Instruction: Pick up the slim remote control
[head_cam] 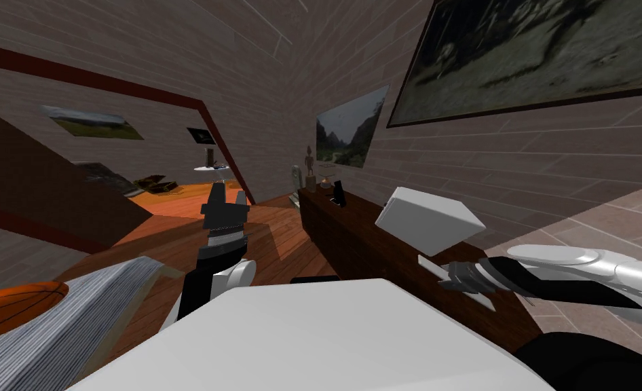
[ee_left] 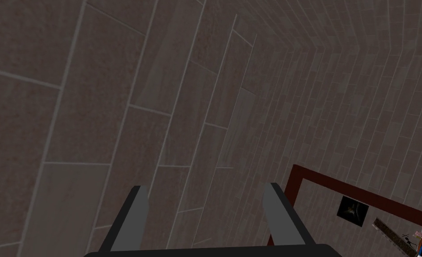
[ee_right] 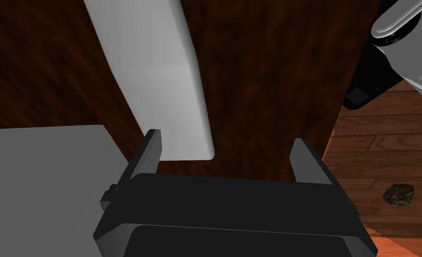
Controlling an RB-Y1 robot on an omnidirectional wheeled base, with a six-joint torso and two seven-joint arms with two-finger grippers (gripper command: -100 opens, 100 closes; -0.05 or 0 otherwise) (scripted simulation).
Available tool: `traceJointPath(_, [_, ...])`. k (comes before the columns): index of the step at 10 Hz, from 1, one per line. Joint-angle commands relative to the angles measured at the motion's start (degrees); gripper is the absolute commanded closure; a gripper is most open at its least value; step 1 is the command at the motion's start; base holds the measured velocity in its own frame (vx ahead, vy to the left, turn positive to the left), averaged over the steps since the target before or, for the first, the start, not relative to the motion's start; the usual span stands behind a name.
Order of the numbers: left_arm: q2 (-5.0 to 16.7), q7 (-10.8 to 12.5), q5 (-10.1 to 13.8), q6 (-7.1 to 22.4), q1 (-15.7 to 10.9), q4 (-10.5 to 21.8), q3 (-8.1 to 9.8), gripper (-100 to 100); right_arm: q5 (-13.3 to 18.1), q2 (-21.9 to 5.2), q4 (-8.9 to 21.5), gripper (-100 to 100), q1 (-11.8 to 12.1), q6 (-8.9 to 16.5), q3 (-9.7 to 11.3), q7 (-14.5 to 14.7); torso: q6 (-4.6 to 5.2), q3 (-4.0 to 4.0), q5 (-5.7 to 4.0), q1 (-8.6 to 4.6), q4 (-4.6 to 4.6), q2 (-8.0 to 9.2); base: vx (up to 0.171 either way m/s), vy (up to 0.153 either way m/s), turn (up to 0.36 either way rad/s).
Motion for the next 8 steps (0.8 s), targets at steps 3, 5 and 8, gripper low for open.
traceJointPath(3, [0.0,0.0,0.0,0.0,0.01,0.0,0.01,0,-0.65,-1.39,1.02,-100,2.38,0.74,1.45,2.06,0.1,0.0,-0.01,0.05,0.01,0.0,0.005,-0.068,0.145])
traceJointPath(5, [-0.01,0.0,0.0,0.0,0.01,0.0,0.0,0,0.95,-1.57,1.51,-100,3.19,0.87,2.31,2.52,0.09,0.05,0.07,0.37,0.03,0.08,-0.005,0.001,0.09])
traceJointPath(8, [0.0,0.0,0.0,0.0,0.0,0.0,0.0,0,2.7,-1.13,1.86,-100,5.04,1.06,4.25,3.43,0.02,0.03,0.02,0.07,0.01,0.04,-0.008,-0.072,0.247])
